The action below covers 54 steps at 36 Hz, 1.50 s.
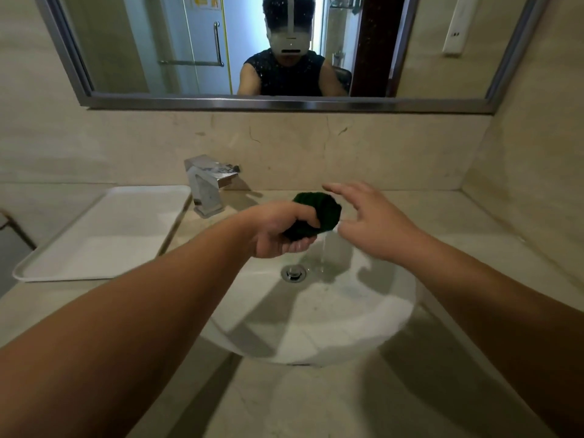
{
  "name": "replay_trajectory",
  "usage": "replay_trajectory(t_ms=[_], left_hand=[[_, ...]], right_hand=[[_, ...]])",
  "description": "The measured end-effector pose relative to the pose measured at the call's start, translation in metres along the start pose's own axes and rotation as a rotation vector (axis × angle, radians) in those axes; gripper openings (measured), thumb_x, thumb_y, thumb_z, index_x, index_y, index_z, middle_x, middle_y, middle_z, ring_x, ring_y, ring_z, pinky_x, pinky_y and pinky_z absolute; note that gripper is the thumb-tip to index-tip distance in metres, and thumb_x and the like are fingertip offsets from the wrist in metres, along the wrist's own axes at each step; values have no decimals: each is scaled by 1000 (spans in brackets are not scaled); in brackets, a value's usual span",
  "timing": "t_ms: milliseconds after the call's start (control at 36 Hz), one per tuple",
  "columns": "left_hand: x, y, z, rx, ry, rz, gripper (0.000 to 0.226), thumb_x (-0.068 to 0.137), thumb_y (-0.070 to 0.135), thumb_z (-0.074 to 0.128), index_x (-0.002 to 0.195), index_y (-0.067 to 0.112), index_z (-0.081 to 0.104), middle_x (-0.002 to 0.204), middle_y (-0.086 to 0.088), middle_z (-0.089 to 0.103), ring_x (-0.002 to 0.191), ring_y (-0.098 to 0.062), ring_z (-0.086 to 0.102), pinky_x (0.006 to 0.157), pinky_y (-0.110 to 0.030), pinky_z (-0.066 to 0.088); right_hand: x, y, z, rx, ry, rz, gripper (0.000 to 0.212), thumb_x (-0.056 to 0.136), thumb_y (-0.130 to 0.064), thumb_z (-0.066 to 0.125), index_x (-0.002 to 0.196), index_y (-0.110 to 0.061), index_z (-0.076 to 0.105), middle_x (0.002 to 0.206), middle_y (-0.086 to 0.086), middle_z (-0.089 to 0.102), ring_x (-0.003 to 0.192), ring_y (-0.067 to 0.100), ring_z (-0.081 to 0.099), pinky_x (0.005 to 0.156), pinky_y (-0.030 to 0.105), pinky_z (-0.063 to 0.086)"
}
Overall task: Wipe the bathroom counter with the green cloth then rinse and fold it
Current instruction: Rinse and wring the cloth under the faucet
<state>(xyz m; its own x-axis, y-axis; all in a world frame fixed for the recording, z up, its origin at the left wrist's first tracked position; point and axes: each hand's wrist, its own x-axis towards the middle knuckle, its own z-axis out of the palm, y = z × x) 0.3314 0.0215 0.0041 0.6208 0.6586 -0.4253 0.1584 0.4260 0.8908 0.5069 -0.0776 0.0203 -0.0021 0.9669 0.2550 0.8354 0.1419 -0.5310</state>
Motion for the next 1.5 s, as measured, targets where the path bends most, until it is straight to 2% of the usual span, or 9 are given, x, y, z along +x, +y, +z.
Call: replay_trajectory(t_ms=[111,278,472,667,861,1000,1111,1222,1500], left_hand=[[-8,17,-10,83,-284,-32,31,82,4,70,111,0,60,89,-17,58,69,-16,55,47,-15,50],[-19,30,-8,609,-407,-102,20,89,-5,65,78,12,60,68,-5,46,48,-8,34,45,-21,17],[-6,12,1,1224,72,129,32,85,1,64,66,17,44,59,-3,46,48,-18,36,47,-24,27],[9,-21,-8,1643,253,441,25,93,18,62,117,9,67,102,-10,70,94,-32,66,75,-36,50],[10,-35,-8,1775,460,792,24,99,22,56,119,10,52,105,-11,69,86,-37,69,59,-41,44],[13,-45,-18,1818,484,1133,28,86,22,64,112,11,61,93,-14,64,75,-37,61,62,-40,44],[5,-33,-21,1492,510,850,16,92,18,64,106,15,57,96,-12,63,87,-38,65,64,-37,42],[0,-16,-36,853,433,400,23,95,12,62,117,18,62,87,-8,68,69,-24,65,51,-30,50],[-20,7,-46,141,-163,-121,25,98,14,50,75,23,46,57,6,35,41,-6,27,36,-17,10]], right_hand=[[-2,12,21,-501,67,-371,101,81,-22,73,165,-30,18,175,3,12,160,35,10,127,56,18],[17,7,38,-555,278,-669,75,91,-22,70,157,-17,36,137,15,62,111,37,65,84,53,57],[34,-12,55,-652,-38,-187,49,94,-20,60,139,-14,41,97,7,68,75,31,63,60,41,51],[49,-9,67,-494,-286,45,30,87,-23,65,115,-17,61,83,2,64,80,29,65,64,33,50],[45,-8,47,233,-550,403,29,80,4,64,70,-18,50,54,1,40,43,15,28,47,22,21],[46,-6,39,507,-672,566,22,87,3,65,89,-17,55,63,4,48,45,10,29,42,19,13],[47,-14,35,856,-465,630,16,94,-4,67,109,-2,62,81,14,65,51,14,56,38,17,45],[43,-18,31,1044,-71,490,25,94,-4,70,117,5,66,119,28,70,87,27,78,78,33,66],[5,1,56,-593,238,-468,100,82,0,63,167,-26,16,175,-3,16,162,32,4,126,56,15]])
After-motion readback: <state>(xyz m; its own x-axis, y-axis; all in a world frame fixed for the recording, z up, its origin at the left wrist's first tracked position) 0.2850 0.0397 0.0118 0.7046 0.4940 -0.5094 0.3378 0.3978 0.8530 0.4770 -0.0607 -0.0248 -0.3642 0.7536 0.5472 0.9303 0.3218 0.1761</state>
